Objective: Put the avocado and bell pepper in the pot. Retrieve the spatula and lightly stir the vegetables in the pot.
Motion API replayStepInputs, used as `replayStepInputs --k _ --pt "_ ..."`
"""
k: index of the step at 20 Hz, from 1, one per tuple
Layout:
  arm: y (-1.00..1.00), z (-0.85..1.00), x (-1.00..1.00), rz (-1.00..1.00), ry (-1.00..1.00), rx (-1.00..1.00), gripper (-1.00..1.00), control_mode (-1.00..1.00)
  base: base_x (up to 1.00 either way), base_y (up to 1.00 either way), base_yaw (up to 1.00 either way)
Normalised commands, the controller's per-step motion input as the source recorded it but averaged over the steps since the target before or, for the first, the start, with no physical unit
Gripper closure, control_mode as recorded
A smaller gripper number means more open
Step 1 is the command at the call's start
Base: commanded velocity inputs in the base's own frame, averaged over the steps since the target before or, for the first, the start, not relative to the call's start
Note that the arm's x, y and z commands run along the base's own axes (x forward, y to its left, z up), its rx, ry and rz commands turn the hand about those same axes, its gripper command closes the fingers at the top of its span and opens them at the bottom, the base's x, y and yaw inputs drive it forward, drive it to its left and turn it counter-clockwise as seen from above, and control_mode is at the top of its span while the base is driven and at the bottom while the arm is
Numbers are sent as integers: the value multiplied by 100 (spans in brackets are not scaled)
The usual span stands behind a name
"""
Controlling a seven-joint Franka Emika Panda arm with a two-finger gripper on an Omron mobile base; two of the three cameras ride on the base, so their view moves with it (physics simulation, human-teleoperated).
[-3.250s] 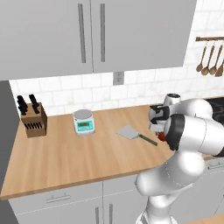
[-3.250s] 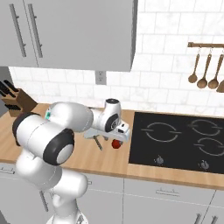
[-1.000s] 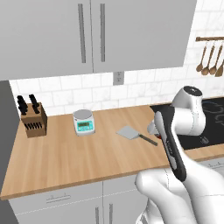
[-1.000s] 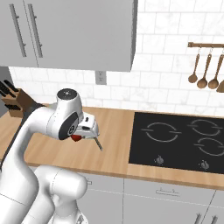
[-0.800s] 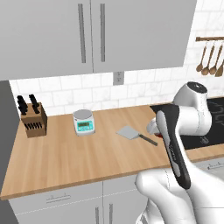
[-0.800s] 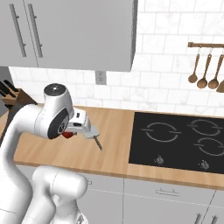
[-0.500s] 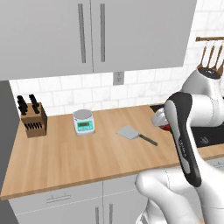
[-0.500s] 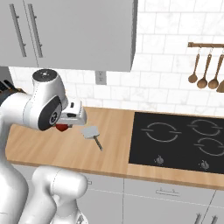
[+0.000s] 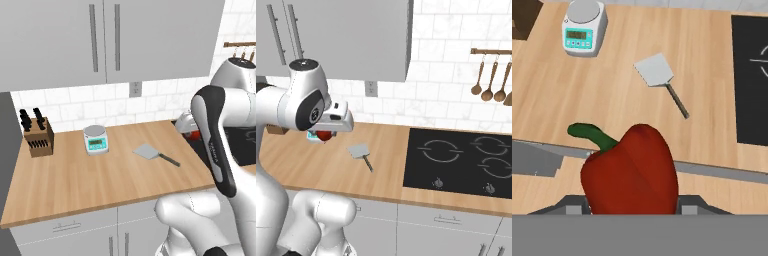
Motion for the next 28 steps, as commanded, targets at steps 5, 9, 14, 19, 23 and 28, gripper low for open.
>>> replayStepInputs --k 5,9,14,19,23,28 --pt "0 0 0 0 0 0 100 -100 0 0 0" --pt "0 0 0 0 0 0 100 100 0 0 0" --pt "0 0 0 0 0 0 100 100 0 -16 0" --pt "0 0 0 0 0 0 100 100 0 -100 0" --pt "0 0 0 0 0 0 100 100 8 -100 0" --pt "0 0 0 0 0 0 100 100 11 -100 0"
